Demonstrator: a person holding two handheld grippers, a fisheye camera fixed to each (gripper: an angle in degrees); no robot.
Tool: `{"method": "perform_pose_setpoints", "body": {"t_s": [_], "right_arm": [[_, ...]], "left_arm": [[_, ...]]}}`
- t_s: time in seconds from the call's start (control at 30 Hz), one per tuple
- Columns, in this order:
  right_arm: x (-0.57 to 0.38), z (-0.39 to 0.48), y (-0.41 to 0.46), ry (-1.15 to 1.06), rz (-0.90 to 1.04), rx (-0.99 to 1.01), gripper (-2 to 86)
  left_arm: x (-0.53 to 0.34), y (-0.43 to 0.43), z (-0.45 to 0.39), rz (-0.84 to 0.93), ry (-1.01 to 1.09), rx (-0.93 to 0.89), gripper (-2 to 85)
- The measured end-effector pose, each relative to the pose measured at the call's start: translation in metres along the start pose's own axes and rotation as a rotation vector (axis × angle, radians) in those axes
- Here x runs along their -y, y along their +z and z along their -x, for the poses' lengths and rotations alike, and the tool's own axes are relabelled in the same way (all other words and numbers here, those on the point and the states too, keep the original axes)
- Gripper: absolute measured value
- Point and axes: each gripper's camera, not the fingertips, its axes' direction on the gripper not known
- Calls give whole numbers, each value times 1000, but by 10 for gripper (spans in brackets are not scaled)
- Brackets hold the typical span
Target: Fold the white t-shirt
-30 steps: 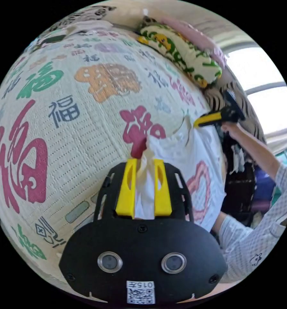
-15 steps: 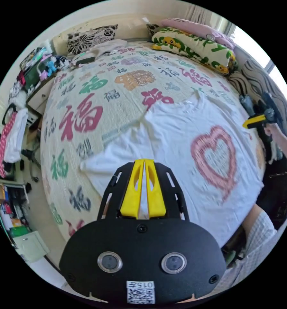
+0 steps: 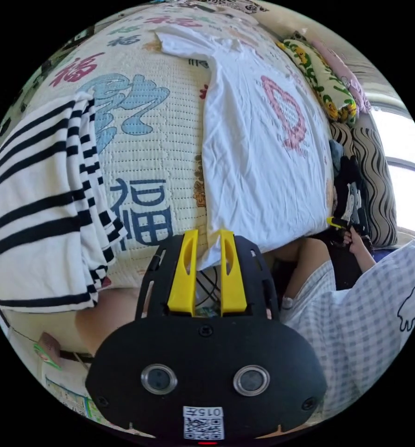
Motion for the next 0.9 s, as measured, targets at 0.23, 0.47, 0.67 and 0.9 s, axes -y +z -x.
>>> {"method": "perform_pose_setpoints", "body": {"t_s": [0.23, 0.47, 0.67, 0.9], "right_arm": [[-36, -29, 1, -28, -95, -9, 38], [-73, -56, -14, -1, -91, 82, -3], [-101, -51, -21, -59, -27, -36, -7], [-124, -53, -7, -76, 10, -126, -4]], "left_arm": [[-44, -2, 10, -45, 83, -51, 57], [-90, -3, 27, -68, 78, -43, -3], [-130, -16, 36, -95, 72, -21, -4], [-155, 7, 38, -25, 76, 63, -4]]}}
